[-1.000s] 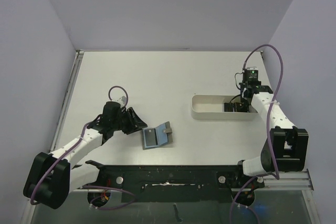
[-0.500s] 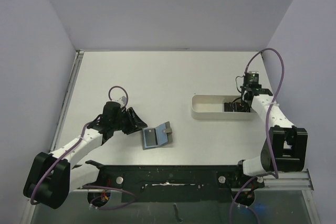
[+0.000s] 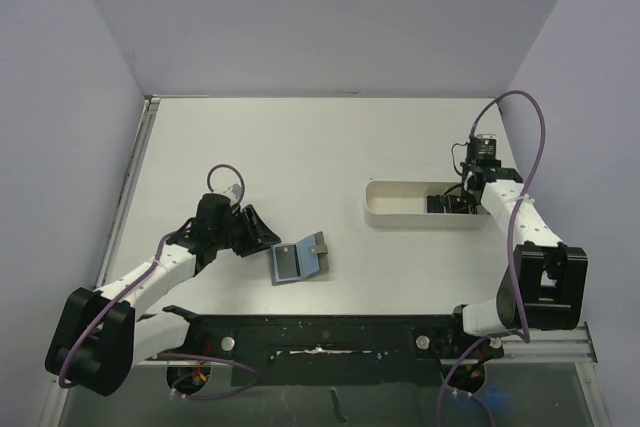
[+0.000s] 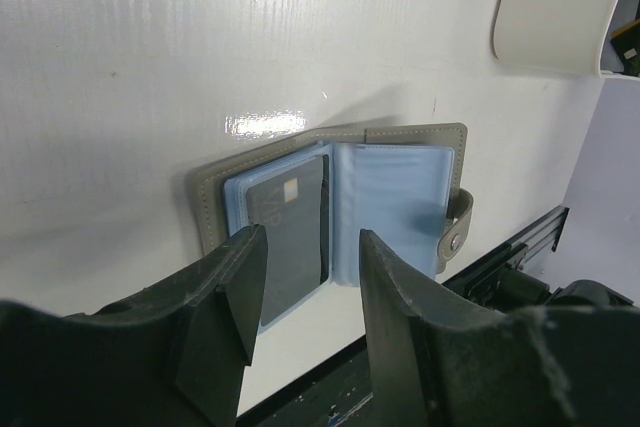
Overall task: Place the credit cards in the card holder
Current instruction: Pick up the credit card from the storage box.
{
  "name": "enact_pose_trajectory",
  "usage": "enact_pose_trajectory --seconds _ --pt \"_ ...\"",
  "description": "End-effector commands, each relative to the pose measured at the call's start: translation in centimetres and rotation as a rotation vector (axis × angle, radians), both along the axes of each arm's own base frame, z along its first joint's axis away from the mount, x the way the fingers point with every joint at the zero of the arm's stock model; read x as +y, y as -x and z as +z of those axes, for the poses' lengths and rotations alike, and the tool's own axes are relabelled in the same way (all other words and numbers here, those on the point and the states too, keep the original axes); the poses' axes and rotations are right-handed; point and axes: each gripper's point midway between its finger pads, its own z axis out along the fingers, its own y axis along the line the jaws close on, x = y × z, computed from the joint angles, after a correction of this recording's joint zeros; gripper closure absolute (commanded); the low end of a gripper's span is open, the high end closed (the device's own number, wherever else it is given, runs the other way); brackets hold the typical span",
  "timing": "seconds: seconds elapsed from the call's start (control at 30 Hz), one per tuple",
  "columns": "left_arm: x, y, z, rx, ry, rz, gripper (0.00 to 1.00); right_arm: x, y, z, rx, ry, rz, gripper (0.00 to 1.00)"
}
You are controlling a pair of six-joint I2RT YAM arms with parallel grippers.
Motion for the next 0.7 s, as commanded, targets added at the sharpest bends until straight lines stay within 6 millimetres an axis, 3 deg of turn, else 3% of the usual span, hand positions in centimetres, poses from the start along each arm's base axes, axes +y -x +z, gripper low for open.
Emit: enact_pose_trajectory --seconds 0.0,0.33,0.5,0.67 --pt "-0.6 -1.8 2.1 -0.089 0.02 -0.013 0.6 0.0 -1.3 5.0 -0.145 0.002 -0.011 1.0" --pt "-0.7 -2.2 3.0 -0.103 0.02 -0.014 0.6 2.5 -0.1 8.4 -0.22 -0.037 0.074 1.0" --pt "-0.9 -2.8 5.3 -0.161 0.022 -0.03 0.6 6.5 0.1 10.5 -0.285 -0.113 0.196 1.0" --pt "-2.1 -3.1 9.8 -0.281 0.109 -0.086 0.57 11.4 0.6 12.4 -0.336 -0.224 0.312 1.0"
